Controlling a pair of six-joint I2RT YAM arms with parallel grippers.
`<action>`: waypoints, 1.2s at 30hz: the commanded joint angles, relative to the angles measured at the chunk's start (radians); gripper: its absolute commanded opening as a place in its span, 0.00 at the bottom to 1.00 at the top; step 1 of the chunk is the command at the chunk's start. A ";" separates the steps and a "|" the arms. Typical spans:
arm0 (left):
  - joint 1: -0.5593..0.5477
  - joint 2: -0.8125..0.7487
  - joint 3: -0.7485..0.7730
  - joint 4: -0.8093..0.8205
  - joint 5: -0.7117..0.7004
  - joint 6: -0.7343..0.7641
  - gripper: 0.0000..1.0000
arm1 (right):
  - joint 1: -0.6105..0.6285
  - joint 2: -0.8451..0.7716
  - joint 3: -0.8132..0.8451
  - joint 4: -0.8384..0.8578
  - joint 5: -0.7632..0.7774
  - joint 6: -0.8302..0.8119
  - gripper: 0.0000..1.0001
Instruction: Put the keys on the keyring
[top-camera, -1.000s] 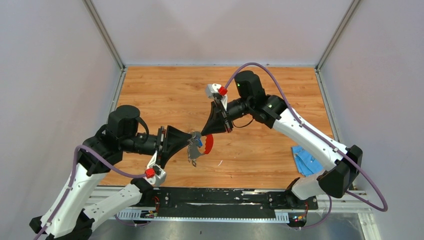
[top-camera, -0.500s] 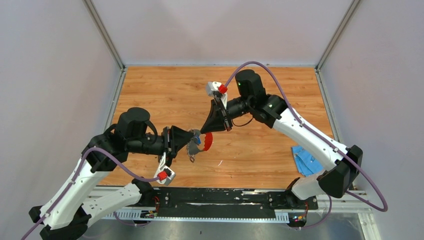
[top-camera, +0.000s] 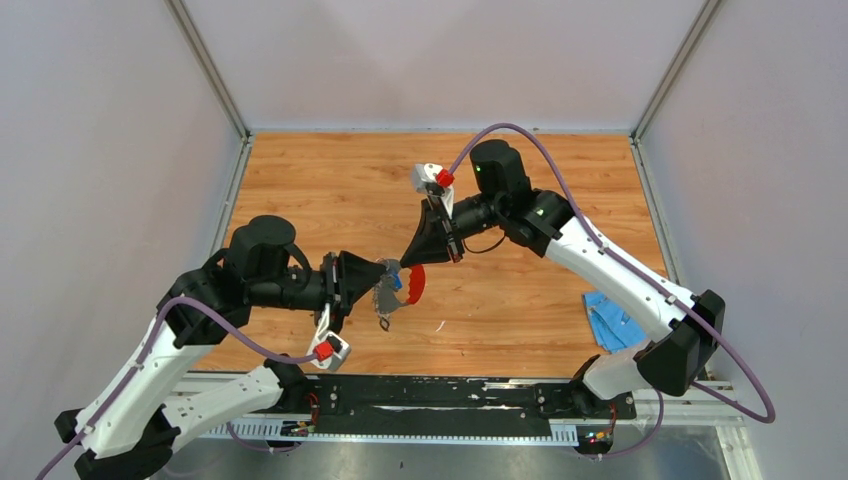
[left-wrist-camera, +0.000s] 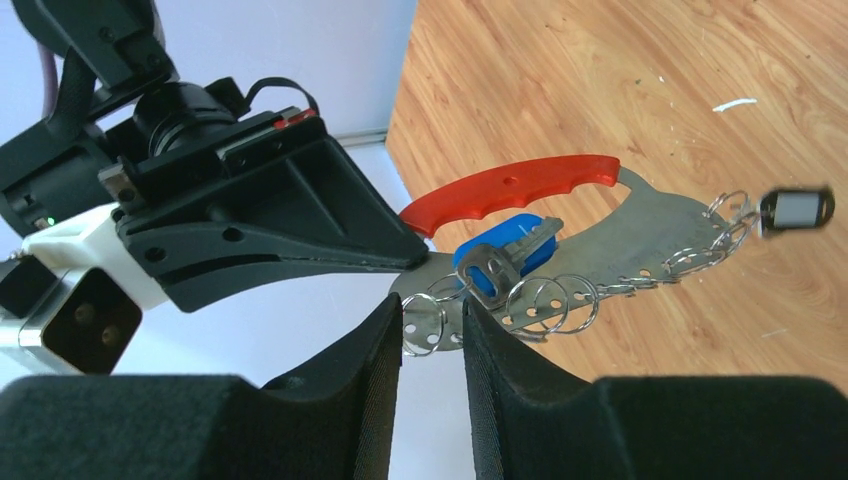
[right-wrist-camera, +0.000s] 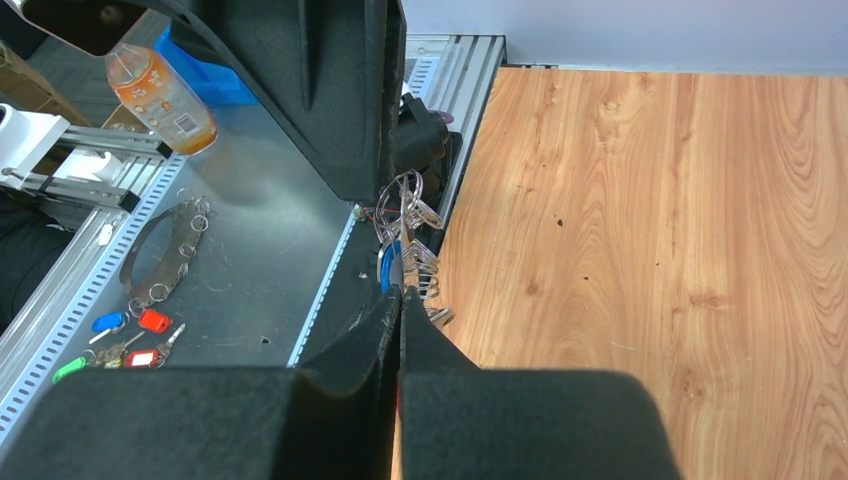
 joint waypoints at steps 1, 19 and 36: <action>-0.009 -0.004 0.039 0.002 0.009 -0.093 0.31 | 0.004 -0.014 -0.007 0.030 -0.007 0.021 0.00; -0.022 0.015 0.024 0.015 -0.099 -0.108 0.28 | 0.009 -0.019 -0.017 0.066 0.005 0.060 0.00; -0.082 0.020 -0.001 0.045 -0.240 -0.104 0.16 | 0.010 -0.035 -0.034 0.067 0.010 0.062 0.00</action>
